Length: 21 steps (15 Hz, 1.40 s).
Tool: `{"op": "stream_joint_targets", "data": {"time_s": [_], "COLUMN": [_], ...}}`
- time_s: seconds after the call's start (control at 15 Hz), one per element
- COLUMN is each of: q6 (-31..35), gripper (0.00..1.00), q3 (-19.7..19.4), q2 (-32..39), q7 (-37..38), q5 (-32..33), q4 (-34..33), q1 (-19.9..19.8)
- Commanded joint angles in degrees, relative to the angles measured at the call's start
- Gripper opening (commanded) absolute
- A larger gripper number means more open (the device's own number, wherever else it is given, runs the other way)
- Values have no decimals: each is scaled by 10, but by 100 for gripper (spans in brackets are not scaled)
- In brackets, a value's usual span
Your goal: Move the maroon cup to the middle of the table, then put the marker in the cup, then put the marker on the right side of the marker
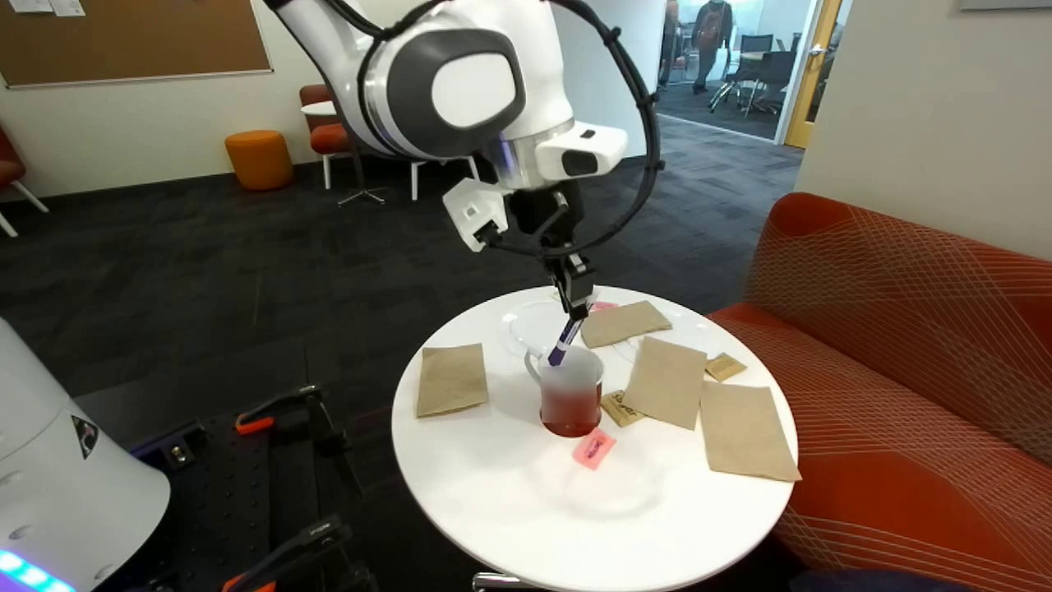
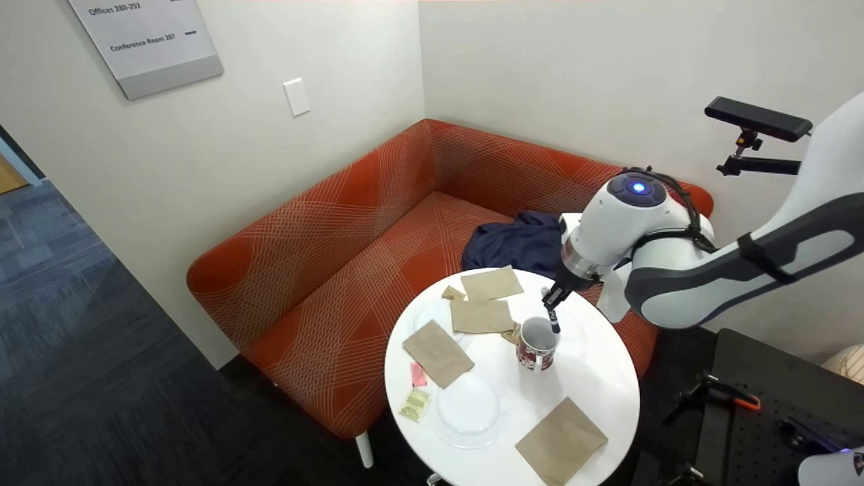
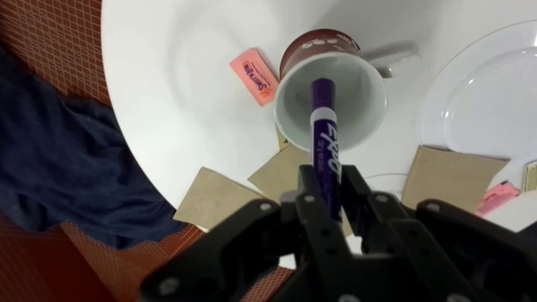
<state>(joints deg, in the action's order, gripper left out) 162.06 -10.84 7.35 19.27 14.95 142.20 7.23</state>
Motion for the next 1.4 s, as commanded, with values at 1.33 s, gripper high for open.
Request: {"op": "stream_joint_targets", "data": {"time_s": [1.33], "q6": [-86], "gripper": [5], "q3": [29], "q2": [29], "q7": [-113], "q5": [-3], "q4": [-112], "q1": [-147]}}
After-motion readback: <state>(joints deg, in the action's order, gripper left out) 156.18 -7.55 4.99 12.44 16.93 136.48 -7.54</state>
